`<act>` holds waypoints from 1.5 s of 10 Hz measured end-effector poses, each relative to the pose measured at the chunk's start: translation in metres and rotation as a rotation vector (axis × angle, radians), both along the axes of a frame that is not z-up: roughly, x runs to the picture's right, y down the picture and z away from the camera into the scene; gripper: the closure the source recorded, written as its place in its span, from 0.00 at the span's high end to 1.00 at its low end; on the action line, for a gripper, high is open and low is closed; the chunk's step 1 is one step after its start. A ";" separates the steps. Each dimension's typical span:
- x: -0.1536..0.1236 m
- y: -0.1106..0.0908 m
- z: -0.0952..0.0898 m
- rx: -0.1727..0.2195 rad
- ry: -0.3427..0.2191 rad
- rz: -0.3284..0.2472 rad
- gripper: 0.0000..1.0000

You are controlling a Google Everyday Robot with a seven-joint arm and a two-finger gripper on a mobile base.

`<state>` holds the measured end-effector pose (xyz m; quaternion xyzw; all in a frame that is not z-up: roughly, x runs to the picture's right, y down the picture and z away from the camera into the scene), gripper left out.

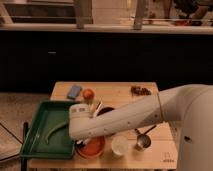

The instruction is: Wipe red bowl with brush

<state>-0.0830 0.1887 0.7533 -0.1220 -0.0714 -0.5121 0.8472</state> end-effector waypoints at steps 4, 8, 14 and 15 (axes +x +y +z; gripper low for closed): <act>0.022 0.015 -0.002 -0.059 0.007 -0.041 0.01; 0.074 0.014 0.013 -0.091 0.114 -0.049 0.01; 0.063 -0.015 0.037 -0.047 0.147 -0.057 0.01; 0.053 -0.019 0.036 -0.038 0.130 -0.059 0.01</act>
